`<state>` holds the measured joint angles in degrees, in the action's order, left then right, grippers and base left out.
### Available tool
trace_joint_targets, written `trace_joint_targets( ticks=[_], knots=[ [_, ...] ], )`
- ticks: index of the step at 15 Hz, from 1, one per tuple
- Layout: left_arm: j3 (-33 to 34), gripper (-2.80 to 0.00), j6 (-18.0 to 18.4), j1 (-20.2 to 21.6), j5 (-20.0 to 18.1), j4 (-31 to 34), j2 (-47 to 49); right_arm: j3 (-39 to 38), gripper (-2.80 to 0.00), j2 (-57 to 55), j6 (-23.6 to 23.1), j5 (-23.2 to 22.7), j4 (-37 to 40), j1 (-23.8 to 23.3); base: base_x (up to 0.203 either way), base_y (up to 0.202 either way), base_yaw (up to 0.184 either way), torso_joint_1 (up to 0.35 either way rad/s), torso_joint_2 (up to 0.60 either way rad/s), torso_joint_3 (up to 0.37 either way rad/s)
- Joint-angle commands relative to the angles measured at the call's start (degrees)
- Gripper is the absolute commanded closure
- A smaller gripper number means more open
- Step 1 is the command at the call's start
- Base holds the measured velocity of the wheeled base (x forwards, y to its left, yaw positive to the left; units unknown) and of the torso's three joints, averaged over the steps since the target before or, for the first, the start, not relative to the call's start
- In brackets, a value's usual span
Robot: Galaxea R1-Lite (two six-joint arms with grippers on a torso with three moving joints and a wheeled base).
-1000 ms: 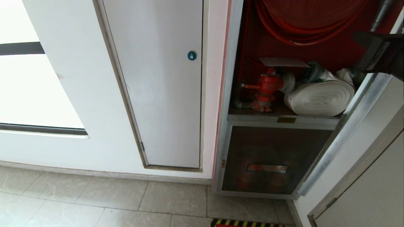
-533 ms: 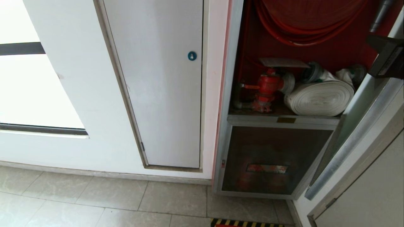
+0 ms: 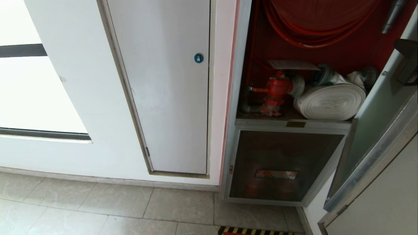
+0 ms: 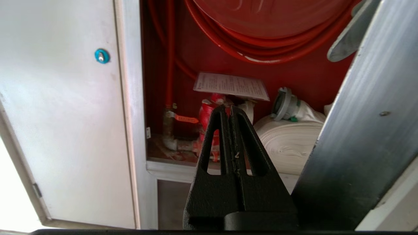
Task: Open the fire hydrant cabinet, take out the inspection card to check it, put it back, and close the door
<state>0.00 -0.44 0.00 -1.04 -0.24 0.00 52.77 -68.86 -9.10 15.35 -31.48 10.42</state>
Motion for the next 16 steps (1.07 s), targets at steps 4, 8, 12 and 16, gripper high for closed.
trace_joint_targets(
  ticks=[4,8,12,16],
  knots=[
    [0.0,0.0,0.0,0.0,0.0,0.0,0.1,-0.8,0.0,1.4,0.0,0.1,0.7,-3.3,0.0,0.0,0.0,0.0,0.0,0.0],
    [0.0,0.0,0.0,0.0,0.0,0.0,0.1,-2.9,0.0,3.8,0.0,0.1,0.7,-3.8,0.0,0.0,0.0,0.0,0.0,0.0],
    [0.0,0.0,0.0,0.0,0.0,0.0,0.1,-4.7,0.0,5.7,-0.1,0.1,0.9,-5.5,0.0,0.0,0.0,0.0,0.0,0.0],
    [0.0,0.0,0.0,0.0,0.0,0.0,0.1,-6.4,0.0,7.2,-0.1,-0.4,0.8,-8.2,0.0,0.0,0.0,0.0,0.0,0.0]
  ],
)
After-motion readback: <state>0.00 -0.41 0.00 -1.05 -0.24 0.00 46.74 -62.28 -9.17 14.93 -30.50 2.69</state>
